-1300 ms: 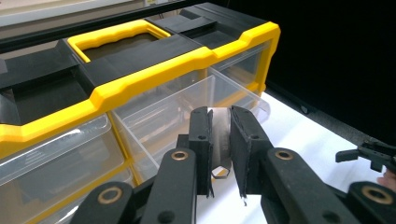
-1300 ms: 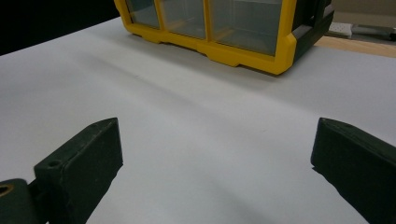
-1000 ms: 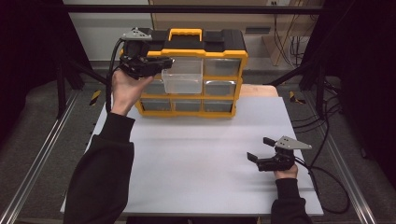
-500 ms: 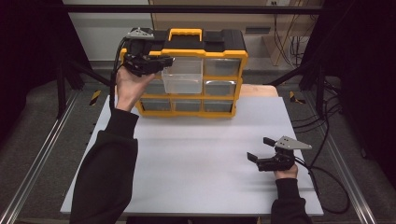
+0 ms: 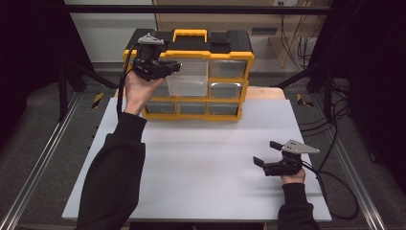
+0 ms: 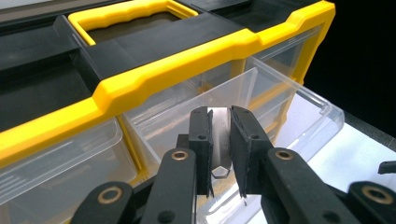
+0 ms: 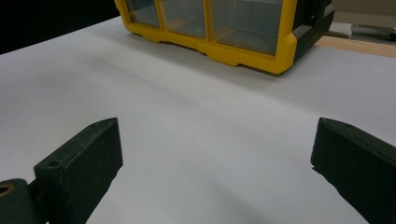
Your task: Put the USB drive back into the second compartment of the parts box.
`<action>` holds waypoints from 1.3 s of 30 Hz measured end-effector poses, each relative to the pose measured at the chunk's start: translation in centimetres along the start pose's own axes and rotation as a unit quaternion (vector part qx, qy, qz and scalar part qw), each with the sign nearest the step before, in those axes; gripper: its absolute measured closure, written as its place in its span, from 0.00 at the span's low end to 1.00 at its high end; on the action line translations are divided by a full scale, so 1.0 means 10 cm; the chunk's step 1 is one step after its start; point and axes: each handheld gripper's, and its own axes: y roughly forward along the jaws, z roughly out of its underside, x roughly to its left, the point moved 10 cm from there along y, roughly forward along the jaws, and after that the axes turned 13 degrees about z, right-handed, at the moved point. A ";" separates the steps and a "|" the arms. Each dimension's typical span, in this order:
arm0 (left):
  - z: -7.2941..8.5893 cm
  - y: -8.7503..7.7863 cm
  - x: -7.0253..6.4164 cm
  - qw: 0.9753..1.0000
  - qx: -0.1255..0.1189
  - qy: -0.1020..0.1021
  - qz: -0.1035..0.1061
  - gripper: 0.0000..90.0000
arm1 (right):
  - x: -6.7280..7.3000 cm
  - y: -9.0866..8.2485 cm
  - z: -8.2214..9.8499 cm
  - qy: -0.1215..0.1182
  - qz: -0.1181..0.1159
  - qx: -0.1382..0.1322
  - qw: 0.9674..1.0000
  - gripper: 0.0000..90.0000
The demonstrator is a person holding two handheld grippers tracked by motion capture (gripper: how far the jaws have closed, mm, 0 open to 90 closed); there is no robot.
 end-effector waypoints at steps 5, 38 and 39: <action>0.02 0.02 0.00 1.000 0.002 -0.002 0.002 0.87 | 0.00 0.00 0.00 0.000 0.000 0.000 1.000 0.03; 0.36 -0.56 -0.20 0.996 -0.082 0.012 0.015 0.09 | 0.00 0.01 0.00 0.000 0.001 0.001 1.000 0.03; 0.39 -0.58 -0.20 0.996 -0.083 0.012 0.013 0.08 | 0.00 0.01 0.00 0.000 0.001 0.002 1.000 0.03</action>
